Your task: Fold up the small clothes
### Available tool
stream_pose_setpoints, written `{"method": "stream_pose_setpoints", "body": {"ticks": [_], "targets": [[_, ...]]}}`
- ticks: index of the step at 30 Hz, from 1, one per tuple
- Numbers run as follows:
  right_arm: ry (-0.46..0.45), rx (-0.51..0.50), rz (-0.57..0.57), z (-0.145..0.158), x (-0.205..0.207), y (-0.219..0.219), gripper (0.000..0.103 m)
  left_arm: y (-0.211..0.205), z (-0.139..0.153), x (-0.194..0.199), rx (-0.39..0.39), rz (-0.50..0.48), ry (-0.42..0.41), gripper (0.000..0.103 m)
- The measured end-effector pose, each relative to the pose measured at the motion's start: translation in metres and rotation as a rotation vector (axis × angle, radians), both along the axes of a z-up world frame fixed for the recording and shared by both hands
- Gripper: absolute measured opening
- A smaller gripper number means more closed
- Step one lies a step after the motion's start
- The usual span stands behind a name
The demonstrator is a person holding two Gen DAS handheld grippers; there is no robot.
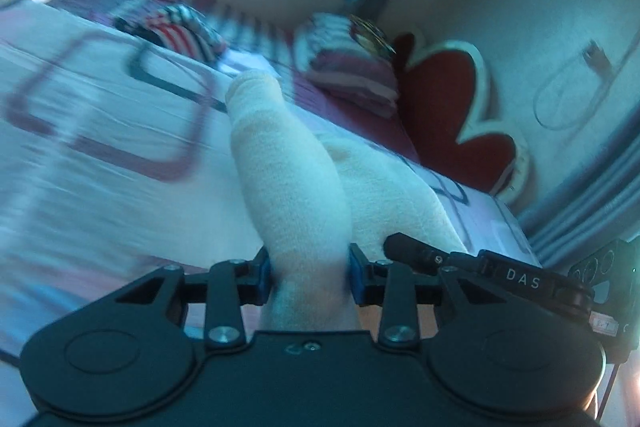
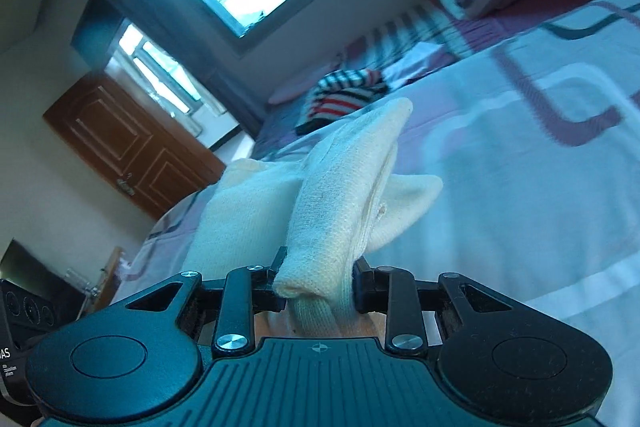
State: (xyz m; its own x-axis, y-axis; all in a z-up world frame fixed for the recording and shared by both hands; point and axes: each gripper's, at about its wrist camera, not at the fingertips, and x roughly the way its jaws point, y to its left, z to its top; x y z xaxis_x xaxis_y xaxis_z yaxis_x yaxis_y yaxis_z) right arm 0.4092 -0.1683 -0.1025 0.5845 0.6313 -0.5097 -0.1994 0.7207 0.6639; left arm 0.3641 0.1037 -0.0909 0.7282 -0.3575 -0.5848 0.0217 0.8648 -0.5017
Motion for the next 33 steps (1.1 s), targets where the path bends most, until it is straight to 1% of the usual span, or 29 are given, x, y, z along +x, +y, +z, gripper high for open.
{"method": "stream_pose_setpoints", "body": {"ticks": [3, 8, 11, 16, 18, 19, 20, 22, 24, 25, 29, 33], "targets": [[0.0, 0.031, 0.032, -0.001, -0.002, 0.052, 0.029, 0.047, 0.004, -0.014, 0.015, 0.028, -0.016, 0.034], [0.011, 0.035, 0.043, -0.007, -0.008, 0.143, 0.029, 0.128, 0.0, -0.027, 0.031, 0.046, -0.011, 0.034], [0.021, 0.032, 0.044, -0.013, -0.008, 0.197, 0.029, 0.175, -0.006, -0.027, 0.039, 0.053, -0.002, 0.034], [0.057, 0.039, 0.032, -0.042, -0.003, 0.261, 0.029, 0.23, -0.029, -0.022, 0.063, 0.056, 0.039, 0.034], [0.09, 0.045, 0.034, -0.058, 0.001, 0.275, 0.029, 0.245, -0.042, -0.023, 0.072, 0.064, 0.054, 0.034], [0.109, 0.046, 0.043, -0.066, 0.003, 0.28, 0.03, 0.249, -0.049, -0.023, 0.092, 0.07, 0.062, 0.035], [0.123, 0.038, 0.046, -0.072, 0.005, 0.285, 0.03, 0.254, -0.058, -0.023, 0.088, 0.075, 0.074, 0.036], [0.143, 0.023, 0.034, -0.081, 0.009, 0.286, 0.037, 0.265, -0.07, -0.026, 0.047, 0.081, 0.076, 0.042], [0.162, 0.034, 0.008, -0.084, 0.013, 0.279, 0.042, 0.27, -0.072, -0.027, 0.041, 0.078, 0.066, 0.043], [0.163, 0.029, -0.003, -0.084, 0.013, 0.276, 0.044, 0.27, -0.07, -0.027, 0.038, 0.079, 0.069, 0.044], [0.134, 0.011, -0.062, -0.069, 0.016, 0.26, 0.044, 0.272, -0.055, -0.023, 0.024, 0.1, 0.057, 0.044], [0.094, -0.047, -0.08, -0.056, 0.029, 0.267, 0.044, 0.282, -0.054, -0.01, -0.003, 0.174, 0.046, 0.044]]}}
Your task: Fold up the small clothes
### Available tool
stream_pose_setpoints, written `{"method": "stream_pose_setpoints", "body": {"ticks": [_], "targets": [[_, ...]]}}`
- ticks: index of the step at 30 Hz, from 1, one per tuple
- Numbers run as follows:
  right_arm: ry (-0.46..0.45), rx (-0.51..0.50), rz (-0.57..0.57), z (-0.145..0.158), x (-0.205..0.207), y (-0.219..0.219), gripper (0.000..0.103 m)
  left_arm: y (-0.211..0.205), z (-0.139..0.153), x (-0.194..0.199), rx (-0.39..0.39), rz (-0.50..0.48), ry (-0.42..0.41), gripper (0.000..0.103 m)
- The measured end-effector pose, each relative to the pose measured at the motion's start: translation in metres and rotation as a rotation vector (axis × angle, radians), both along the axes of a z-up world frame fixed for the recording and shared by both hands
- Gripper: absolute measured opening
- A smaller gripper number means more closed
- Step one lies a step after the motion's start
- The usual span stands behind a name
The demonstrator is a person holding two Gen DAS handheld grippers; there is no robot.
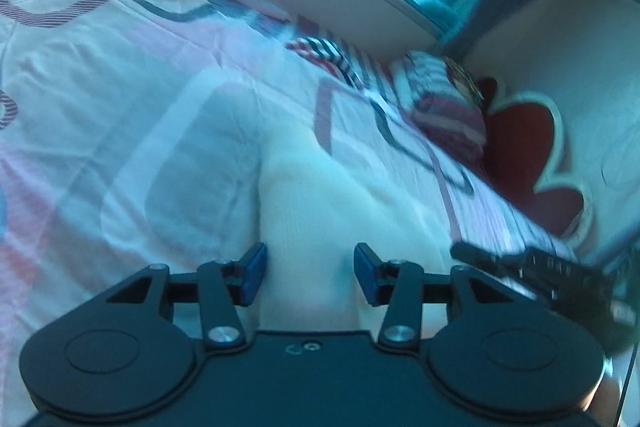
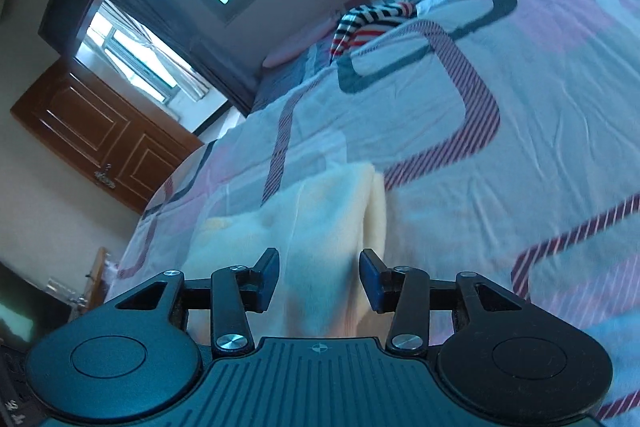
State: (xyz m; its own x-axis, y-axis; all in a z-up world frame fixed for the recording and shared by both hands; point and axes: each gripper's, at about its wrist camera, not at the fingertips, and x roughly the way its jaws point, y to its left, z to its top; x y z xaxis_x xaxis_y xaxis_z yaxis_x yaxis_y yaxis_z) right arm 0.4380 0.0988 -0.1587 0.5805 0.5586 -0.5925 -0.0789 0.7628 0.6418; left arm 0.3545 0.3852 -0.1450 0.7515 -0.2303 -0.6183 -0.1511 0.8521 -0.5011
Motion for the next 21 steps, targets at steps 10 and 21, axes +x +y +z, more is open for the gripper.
{"method": "stream_pose_setpoints", "body": {"ticks": [10, 21], "targets": [[0.001, -0.21, 0.014, -0.024, 0.011, 0.026, 0.043, 0.003, -0.019, 0.024, 0.069, 0.061, 0.058, 0.049], [-0.111, -0.219, 0.058, 0.03, -0.055, 0.024, 0.044, -0.019, 0.007, -0.049, 0.156, -0.014, 0.048, 0.049]]}}
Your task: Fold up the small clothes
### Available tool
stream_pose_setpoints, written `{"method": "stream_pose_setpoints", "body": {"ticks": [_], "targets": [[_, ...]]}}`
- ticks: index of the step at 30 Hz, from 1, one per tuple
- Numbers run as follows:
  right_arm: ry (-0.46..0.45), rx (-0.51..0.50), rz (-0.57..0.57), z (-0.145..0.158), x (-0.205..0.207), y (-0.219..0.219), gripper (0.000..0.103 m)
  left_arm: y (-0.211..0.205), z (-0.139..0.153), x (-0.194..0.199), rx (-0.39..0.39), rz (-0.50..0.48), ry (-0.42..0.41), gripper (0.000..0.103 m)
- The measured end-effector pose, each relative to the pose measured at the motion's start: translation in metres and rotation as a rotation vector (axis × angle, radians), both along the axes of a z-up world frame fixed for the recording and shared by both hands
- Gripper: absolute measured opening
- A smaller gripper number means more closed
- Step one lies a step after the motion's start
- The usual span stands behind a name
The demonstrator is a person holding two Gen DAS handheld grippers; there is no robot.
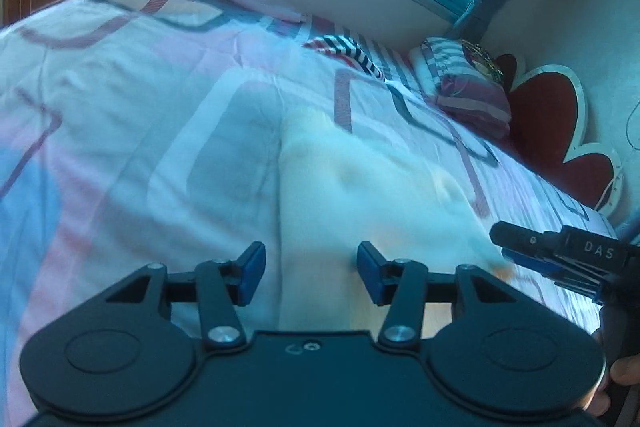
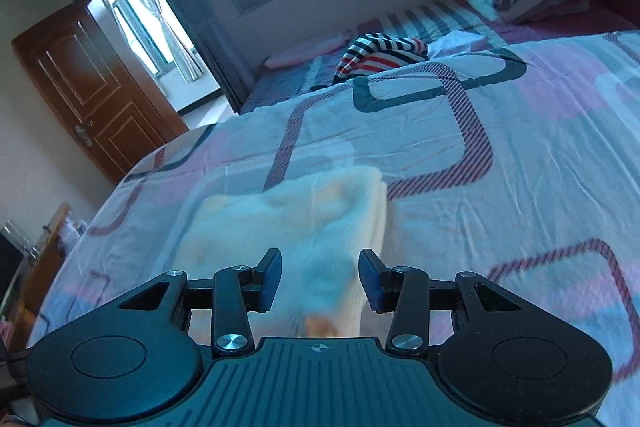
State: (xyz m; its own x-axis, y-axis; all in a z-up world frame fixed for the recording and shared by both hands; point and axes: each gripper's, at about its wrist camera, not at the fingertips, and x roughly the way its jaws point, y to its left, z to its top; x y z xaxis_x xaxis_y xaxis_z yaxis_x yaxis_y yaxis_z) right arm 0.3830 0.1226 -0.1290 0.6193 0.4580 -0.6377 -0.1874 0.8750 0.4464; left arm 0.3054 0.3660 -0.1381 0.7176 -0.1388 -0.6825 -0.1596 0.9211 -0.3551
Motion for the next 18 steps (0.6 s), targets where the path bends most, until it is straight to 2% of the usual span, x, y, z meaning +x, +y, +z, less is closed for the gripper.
{"method": "stream_pose_setpoints", "body": {"ticks": [2, 4, 7, 10, 13, 18], "targets": [[0.003, -0.042, 0.001, -0.004, -0.014, 0.007, 0.043, -0.005, -0.008, -0.005, -0.012, -0.01, 0.027, 0.049], [0.031, -0.131, -0.005, -0.017, -0.019, 0.016, 0.042, -0.008, -0.019, -0.006, -0.035, -0.017, 0.065, 0.049], [0.072, -0.142, -0.02, -0.035, -0.016, 0.016, 0.041, -0.013, -0.021, -0.01, -0.026, -0.01, 0.058, 0.049], [0.062, -0.131, -0.04, -0.026, -0.023, 0.014, 0.041, -0.015, -0.013, -0.019, -0.029, -0.025, 0.068, 0.05], [0.009, -0.157, -0.005, -0.011, -0.046, 0.013, 0.041, -0.019, -0.01, -0.033, 0.021, -0.034, 0.064, 0.06], [0.056, -0.199, 0.002, -0.024, -0.08, 0.011, 0.041, -0.027, -0.017, -0.041, 0.049, -0.048, 0.096, 0.061]]}}
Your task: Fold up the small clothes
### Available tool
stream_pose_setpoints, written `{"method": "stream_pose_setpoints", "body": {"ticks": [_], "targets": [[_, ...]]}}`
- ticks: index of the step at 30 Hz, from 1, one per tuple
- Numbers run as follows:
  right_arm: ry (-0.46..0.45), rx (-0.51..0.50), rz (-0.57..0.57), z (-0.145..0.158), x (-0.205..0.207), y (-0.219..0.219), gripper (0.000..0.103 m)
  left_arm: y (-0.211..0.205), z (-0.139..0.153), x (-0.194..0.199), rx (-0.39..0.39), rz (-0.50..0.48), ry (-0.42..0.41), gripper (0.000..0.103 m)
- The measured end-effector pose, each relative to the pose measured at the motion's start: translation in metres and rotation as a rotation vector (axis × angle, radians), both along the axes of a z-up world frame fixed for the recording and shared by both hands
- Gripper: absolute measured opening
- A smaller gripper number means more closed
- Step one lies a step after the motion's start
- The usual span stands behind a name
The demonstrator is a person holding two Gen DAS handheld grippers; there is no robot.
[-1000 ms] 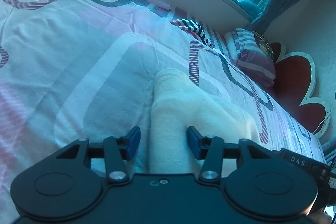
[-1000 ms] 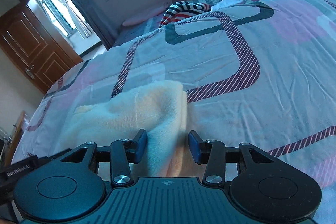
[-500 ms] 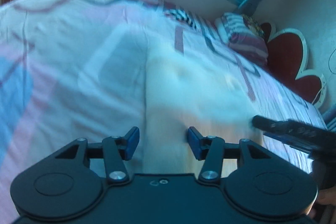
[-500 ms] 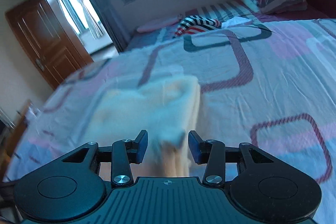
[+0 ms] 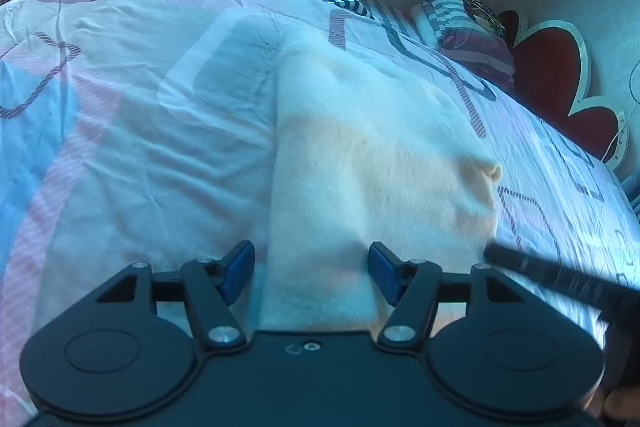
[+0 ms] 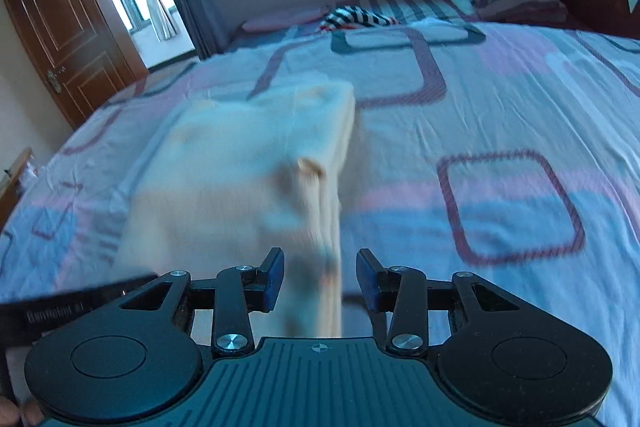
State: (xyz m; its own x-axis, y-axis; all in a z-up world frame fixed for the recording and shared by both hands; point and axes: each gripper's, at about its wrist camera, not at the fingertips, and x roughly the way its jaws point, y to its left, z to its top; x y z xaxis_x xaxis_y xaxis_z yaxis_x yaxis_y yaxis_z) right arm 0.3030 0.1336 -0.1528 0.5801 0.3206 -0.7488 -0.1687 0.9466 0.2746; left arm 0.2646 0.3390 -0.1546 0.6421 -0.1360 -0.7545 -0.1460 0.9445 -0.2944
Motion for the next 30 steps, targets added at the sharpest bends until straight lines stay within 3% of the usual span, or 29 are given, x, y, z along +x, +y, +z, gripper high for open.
{"method": "stream_pose_setpoints", "body": {"ticks": [2, 5, 9, 13, 18, 20, 23, 27, 30], "targets": [[0.024, -0.051, -0.011, -0.011, -0.009, 0.0, 0.041, -0.004, 0.0, 0.0, 0.025, -0.016, 0.003, 0.063], [0.038, -0.042, -0.043, -0.015, -0.013, -0.007, 0.041, -0.008, 0.002, 0.0, 0.038, -0.027, 0.019, 0.068], [0.028, -0.048, -0.051, -0.008, -0.02, -0.007, 0.041, -0.012, 0.006, -0.003, 0.058, -0.007, 0.038, 0.091], [0.062, -0.025, -0.051, -0.008, -0.023, -0.01, 0.041, -0.016, 0.011, -0.009, 0.073, 0.011, 0.069, 0.102], [0.019, 0.027, -0.031, 0.018, -0.041, -0.019, 0.041, -0.029, 0.032, -0.026, 0.172, 0.024, 0.111, 0.102], [0.002, 0.055, -0.021, 0.031, -0.055, -0.025, 0.043, -0.039, 0.047, -0.042, 0.25, 0.018, 0.077, 0.102], [-0.034, 0.073, 0.001, 0.051, -0.081, -0.036, 0.063, -0.055, 0.075, -0.079, 0.342, -0.001, -0.02, 0.102], [-0.102, 0.076, 0.046, 0.083, -0.125, -0.054, 0.07, -0.073, 0.114, -0.133, 0.355, 0.031, -0.118, 0.102], [-0.147, 0.095, 0.063, 0.106, -0.162, -0.073, 0.078, -0.084, 0.138, -0.171, 0.314, 0.05, -0.172, 0.102]]}}
